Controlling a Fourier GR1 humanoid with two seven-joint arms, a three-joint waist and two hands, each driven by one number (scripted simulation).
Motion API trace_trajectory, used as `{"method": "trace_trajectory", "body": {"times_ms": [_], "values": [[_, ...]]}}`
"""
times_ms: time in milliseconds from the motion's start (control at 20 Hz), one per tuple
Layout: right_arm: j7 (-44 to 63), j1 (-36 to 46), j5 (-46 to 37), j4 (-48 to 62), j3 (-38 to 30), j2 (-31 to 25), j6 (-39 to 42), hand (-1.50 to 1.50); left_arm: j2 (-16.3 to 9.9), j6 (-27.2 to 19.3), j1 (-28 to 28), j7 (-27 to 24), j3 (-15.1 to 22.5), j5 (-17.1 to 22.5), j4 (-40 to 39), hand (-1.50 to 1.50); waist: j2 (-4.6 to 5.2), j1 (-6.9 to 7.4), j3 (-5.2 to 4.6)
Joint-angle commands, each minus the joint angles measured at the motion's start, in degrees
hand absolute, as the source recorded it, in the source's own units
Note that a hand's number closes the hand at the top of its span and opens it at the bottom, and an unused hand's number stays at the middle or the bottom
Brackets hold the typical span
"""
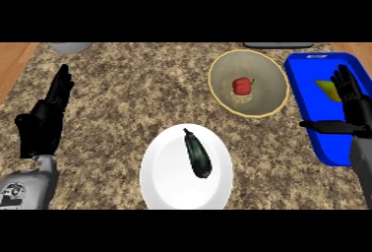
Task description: Pick the bell pepper from the plate and place it in the bowl
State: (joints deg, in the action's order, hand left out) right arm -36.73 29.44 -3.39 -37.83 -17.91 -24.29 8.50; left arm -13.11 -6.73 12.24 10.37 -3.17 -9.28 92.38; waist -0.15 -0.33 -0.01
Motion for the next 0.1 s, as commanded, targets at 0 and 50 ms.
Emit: {"method": "trace_trajectory", "body": {"times_ms": [0,50], "values": [[0.8,-6.6,1.3,-8.2,1.3,1.1,1.4,-1.50,-0.9,1.9,-0.2,-0.4,-2.2,1.0,-0.4,0.00,0.05,0.13,0.00],[-1.9,-6.5,1.7,-5.1,0.2,-0.7,3.2,-1.50,-0.2,1.3,0.6,3.0,-0.9,-0.1,2.6,0.00,0.11,0.31,0.02]]}}
